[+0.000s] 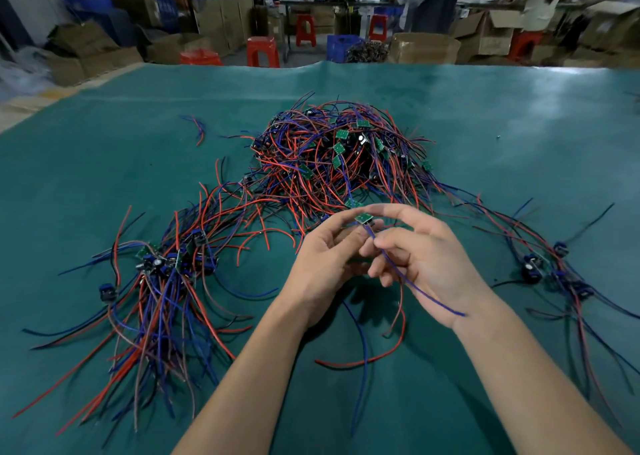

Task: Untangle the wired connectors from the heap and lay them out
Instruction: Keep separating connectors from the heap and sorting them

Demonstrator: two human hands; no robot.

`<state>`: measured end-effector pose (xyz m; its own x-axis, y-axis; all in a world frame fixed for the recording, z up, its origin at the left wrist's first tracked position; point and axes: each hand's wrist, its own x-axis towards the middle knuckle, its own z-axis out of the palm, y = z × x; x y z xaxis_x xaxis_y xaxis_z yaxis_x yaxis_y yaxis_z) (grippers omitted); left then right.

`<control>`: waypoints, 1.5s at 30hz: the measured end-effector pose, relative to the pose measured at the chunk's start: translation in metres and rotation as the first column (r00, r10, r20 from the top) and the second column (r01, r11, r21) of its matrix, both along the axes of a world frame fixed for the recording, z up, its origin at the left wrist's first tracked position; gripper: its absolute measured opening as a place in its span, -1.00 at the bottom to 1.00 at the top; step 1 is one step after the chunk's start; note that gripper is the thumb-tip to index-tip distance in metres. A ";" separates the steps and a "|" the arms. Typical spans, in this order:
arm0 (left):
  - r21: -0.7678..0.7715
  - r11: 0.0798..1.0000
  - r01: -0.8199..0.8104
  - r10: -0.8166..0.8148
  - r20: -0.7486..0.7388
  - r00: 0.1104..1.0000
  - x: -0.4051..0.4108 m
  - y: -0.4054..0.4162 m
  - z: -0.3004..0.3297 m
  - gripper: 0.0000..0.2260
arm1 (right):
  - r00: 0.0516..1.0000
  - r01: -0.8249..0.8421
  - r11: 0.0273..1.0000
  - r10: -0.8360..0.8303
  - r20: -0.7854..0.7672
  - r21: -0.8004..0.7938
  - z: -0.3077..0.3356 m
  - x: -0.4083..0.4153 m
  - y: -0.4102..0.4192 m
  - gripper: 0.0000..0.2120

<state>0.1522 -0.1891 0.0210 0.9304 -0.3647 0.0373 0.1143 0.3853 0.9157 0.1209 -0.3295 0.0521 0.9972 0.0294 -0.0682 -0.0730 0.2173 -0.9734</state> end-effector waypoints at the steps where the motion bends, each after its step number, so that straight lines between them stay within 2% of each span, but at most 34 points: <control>1: -0.009 1.000 -0.013 0.013 -0.012 1.000 0.000 0.000 0.000 -0.75 | 0.999 0.023 0.999 -0.022 0.032 -0.044 -0.001 0.000 0.001 -0.64; 3: -0.020 0.999 -0.049 0.048 -0.035 0.998 0.000 0.001 -0.001 -0.78 | 0.989 0.094 0.982 -0.074 0.130 -0.161 -0.002 -0.001 0.001 -0.67; 5: -0.004 0.998 -0.063 0.063 -0.049 0.997 0.001 0.001 -0.002 -0.88 | 0.952 0.229 0.913 -0.137 0.274 -0.338 -0.004 -0.002 0.000 -0.73; 6: 0.003 0.998 -0.056 0.056 -0.055 0.997 0.001 0.000 -0.002 -0.96 | 0.922 0.307 0.849 -0.154 0.355 -0.429 -0.005 -0.002 0.000 -0.77; 8: 0.000 0.999 -0.053 0.053 -0.084 0.995 0.003 -0.001 0.000 -0.87 | 0.860 0.433 0.704 -0.136 0.492 -0.563 -0.009 -0.003 0.001 -0.80; 10: -0.025 0.998 -0.063 0.059 -0.118 0.991 0.004 -0.001 0.001 -0.82 | 0.786 0.529 0.581 -0.060 0.615 -0.618 -0.012 -0.004 0.004 -0.79; 12: -0.017 0.998 -0.057 0.055 -0.109 0.993 0.005 0.000 0.001 -0.79 | 0.729 0.588 0.504 0.010 0.685 -0.633 -0.013 -0.004 0.007 -0.83; 14: -0.003 0.999 -0.043 0.043 -0.087 0.995 0.004 0.000 0.000 -0.77 | 0.746 0.563 0.538 -0.004 0.666 -0.628 -0.012 -0.004 0.007 -0.84; 18: -0.020 0.999 -0.045 0.043 -0.103 0.994 0.005 0.000 -0.001 -0.76 | 0.871 0.401 0.675 -0.071 0.487 -0.619 -0.010 -0.003 0.004 -0.83; 21: -0.017 0.999 -0.030 0.028 -0.115 0.993 0.005 0.002 -0.001 -0.77 | 0.900 0.333 0.755 -0.076 0.428 -0.565 -0.010 -0.001 0.003 -0.84; 26: 0.004 1.000 0.002 -0.001 -0.115 0.993 0.005 0.003 0.001 -0.76 | 0.906 0.401 0.780 -0.261 0.333 -0.481 -0.015 0.007 -0.003 -0.92; 29: -0.005 1.000 0.019 -0.020 -0.124 0.992 0.004 0.003 0.002 -0.73 | 0.928 0.370 0.794 -0.290 0.234 -0.482 -0.018 0.009 -0.003 -0.89; 31: -0.035 0.999 0.036 -0.040 -0.123 0.992 0.005 0.003 0.002 -0.73 | 0.958 0.286 0.876 -0.249 0.144 -0.387 -0.017 0.008 0.001 -0.85; 34: -0.072 0.994 0.077 -0.084 -0.103 0.991 0.005 0.005 0.001 -0.76 | 0.990 0.144 0.981 -0.142 0.028 -0.133 -0.012 0.007 0.003 -0.79; 36: -0.079 0.991 0.112 -0.119 -0.098 0.988 0.004 0.006 0.001 -0.77 | 0.991 0.131 0.988 -0.130 0.020 -0.077 -0.012 0.007 0.001 -0.83; 39: -0.046 0.987 0.157 -0.161 -0.102 0.982 0.004 0.005 0.000 -0.78 | 0.979 0.199 0.979 -0.197 0.060 -0.036 -0.016 0.007 0.001 -0.92; 41: -0.022 0.987 0.161 -0.163 -0.109 0.981 0.004 0.004 0.000 -0.75 | 0.956 0.266 0.962 -0.254 0.146 -0.068 -0.017 0.007 0.002 -0.92; 43: 0.016 0.987 0.159 -0.156 -0.104 0.982 0.005 0.004 0.000 -0.63 | 0.921 0.334 0.938 -0.302 0.247 -0.097 -0.018 0.009 0.001 -0.86; 45: 0.056 0.986 0.158 -0.153 -0.083 0.985 0.005 0.004 -0.001 -0.60 | 0.869 0.428 0.886 -0.349 0.351 -0.178 -0.019 0.011 -0.002 -0.84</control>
